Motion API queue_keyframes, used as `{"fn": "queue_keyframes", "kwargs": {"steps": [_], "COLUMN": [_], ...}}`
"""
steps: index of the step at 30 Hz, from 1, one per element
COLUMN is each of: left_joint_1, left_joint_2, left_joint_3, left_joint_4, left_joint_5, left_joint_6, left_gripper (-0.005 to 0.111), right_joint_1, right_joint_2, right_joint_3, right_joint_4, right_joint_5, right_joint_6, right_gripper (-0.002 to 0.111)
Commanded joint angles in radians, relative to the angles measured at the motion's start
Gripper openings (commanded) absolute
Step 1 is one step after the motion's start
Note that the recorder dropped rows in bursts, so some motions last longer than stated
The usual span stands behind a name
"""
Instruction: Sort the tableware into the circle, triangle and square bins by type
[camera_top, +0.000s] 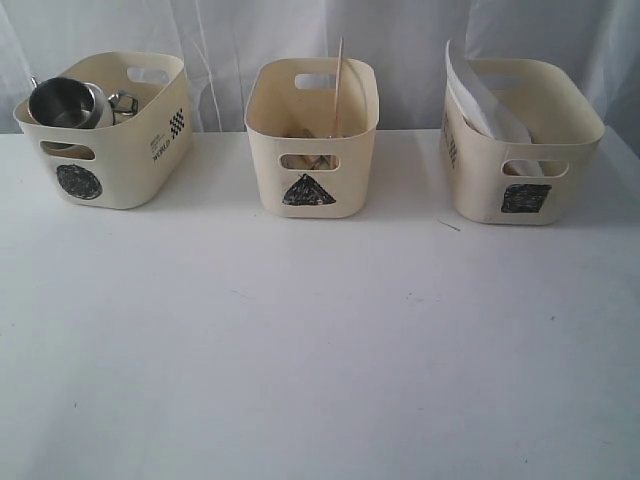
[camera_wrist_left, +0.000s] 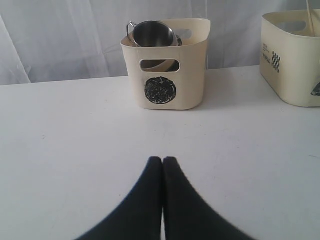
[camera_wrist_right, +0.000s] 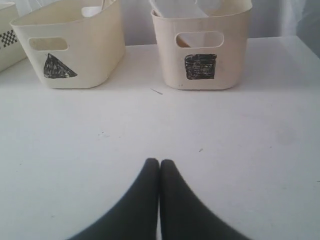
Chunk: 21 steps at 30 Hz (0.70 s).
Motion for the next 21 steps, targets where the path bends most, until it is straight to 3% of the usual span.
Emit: {"fn": "queue_keyframes", "kwargs": {"steps": [1, 5, 21], "left_joint_1": [0.003, 0.003, 0.003], "left_joint_2": [-0.004, -0.004, -0.004], "left_joint_3": [0.003, 0.003, 0.003], "left_joint_4": [-0.004, -0.004, -0.004], "left_joint_5": [-0.003, -0.003, -0.003], "left_joint_6": [0.000, 0.000, 0.000], "left_gripper": [0.000, 0.000, 0.000], "right_joint_1": [0.003, 0.003, 0.003], "right_joint_2": [-0.005, -0.005, -0.005], "right_joint_3": [0.007, 0.007, 0.007], "right_joint_4": [0.118, 0.134, 0.134], "right_joint_5": [-0.012, -0.012, -0.010], "right_joint_6": [-0.259, -0.366, -0.366], "right_gripper": [0.000, 0.000, 0.000]}}
